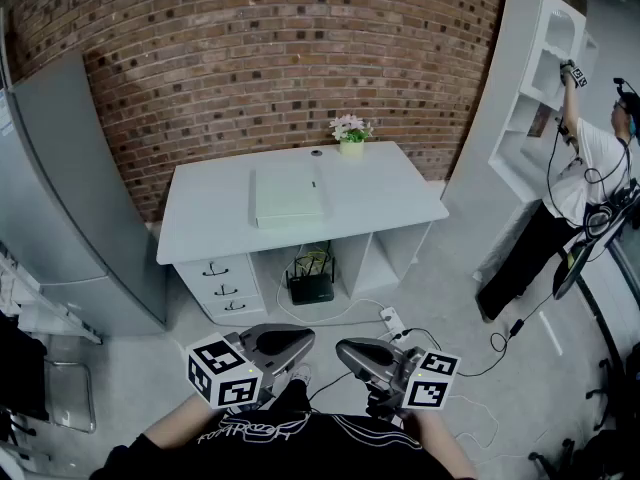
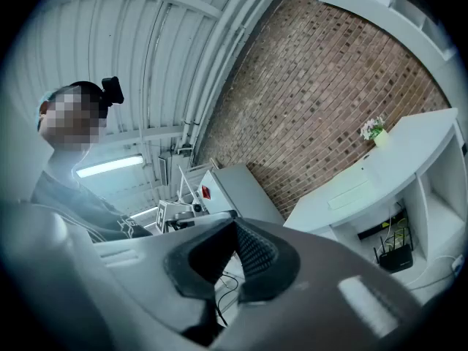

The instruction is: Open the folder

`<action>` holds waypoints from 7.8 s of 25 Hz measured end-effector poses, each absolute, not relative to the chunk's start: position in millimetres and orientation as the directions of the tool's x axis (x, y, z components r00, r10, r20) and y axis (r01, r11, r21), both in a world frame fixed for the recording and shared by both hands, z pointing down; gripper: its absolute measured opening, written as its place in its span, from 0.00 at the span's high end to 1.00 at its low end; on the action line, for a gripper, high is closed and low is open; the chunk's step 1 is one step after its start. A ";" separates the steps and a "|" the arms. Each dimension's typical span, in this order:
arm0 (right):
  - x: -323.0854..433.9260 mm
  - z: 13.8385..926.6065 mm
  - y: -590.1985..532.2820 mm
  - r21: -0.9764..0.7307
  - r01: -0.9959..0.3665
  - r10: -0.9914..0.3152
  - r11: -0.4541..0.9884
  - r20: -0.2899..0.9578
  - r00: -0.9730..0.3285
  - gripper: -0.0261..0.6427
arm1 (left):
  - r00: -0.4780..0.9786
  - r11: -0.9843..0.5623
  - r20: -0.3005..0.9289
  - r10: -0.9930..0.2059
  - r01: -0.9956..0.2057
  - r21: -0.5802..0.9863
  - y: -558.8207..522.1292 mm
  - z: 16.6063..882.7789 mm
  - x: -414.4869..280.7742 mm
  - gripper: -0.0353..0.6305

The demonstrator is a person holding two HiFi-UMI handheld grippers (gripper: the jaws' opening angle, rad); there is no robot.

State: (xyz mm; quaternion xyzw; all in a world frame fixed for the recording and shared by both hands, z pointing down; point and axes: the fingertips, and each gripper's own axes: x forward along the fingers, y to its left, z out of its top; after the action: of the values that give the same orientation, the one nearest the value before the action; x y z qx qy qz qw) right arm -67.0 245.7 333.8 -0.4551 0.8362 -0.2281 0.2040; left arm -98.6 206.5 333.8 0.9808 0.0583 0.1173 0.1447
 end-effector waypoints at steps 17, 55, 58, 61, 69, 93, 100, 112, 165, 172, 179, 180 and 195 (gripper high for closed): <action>-50.3 319.6 238.9 -0.569 -0.698 -0.886 0.436 -0.136 -0.442 0.96 | 0.967 -0.966 0.239 0.091 0.028 0.255 189.6 327.8 -93.8 0.94; 116.8 347.1 17.0 -0.676 -0.675 -0.929 0.296 -0.039 -0.368 0.96 | 0.932 -0.973 0.348 0.104 0.022 0.231 -37.5 370.9 69.5 0.94; 129.3 356.7 0.5 -0.695 -0.662 -0.930 0.280 -0.027 -0.365 0.96 | 0.923 -0.977 0.375 0.086 0.005 0.213 -59.1 380.3 83.4 0.94; 139.1 366.1 -13.2 -0.714 -0.649 -0.931 0.263 -0.010 -0.366 0.96 | 0.911 -0.986 0.411 0.043 -0.027 0.164 -81.3 390.9 94.5 0.94; 156.1 389.2 -40.7 -0.759 -0.611 -0.932 0.225 0.016 -0.363 0.96 | 0.871 -0.994 0.490 0.043 -0.011 0.107 -114.6 418.6 114.6 0.94; 182.7 448.6 -71.8 -0.849 -0.515 -0.935 0.119 0.078 -0.345 0.96 | 0.646 -0.963 0.756 -0.110 0.118 -0.242 -187.2 532.9 141.6 0.80; 190.6 462.7 -72.0 -0.866 -0.492 -0.933 0.089 0.099 -0.345 0.96 | 0.570 -0.900 0.796 -0.202 0.213 -0.381 -197.1 568.5 146.9 0.80; 198.1 475.1 -79.1 -0.883 -0.463 -0.933 0.077 0.100 -0.345 0.96 | 0.493 -0.821 0.825 -0.277 0.325 -0.469 -207.0 587.2 145.3 0.80; 218.0 512.5 -129.2 -0.869 -0.492 -0.915 0.057 0.152 -0.374 0.96 | 0.559 -0.924 0.824 -0.088 0.263 -0.277 -205.9 566.7 146.0 0.91; 218.5 545.9 -153.9 -0.765 -0.643 -0.867 0.039 0.293 -0.402 0.96 | 0.559 -0.937 0.827 -0.068 0.248 -0.245 -205.2 565.9 144.3 0.91; 212.3 579.2 -171.0 -0.643 -0.765 -0.814 0.042 0.422 -0.399 0.96 | 0.573 -0.938 0.816 -0.072 0.239 -0.251 -205.3 562.4 142.3 0.91; 211.3 580.6 -172.6 -0.610 -0.791 -0.810 0.054 0.437 -0.392 0.96 | 0.572 -0.938 0.817 -0.072 0.240 -0.250 -205.3 562.6 141.7 0.91; 207.8 589.0 -196.5 -0.374 -0.918 -0.785 0.128 0.527 -0.324 0.96 | 0.583 -0.947 0.811 -0.055 0.227 -0.227 -202.7 562.7 141.2 0.91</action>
State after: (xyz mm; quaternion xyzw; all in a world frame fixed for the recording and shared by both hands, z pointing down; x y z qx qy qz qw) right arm 207.8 -196.5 589.0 -0.5723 0.7441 -0.3294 -0.1011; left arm 141.2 -202.7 562.7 0.8760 0.0491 0.4542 -0.1549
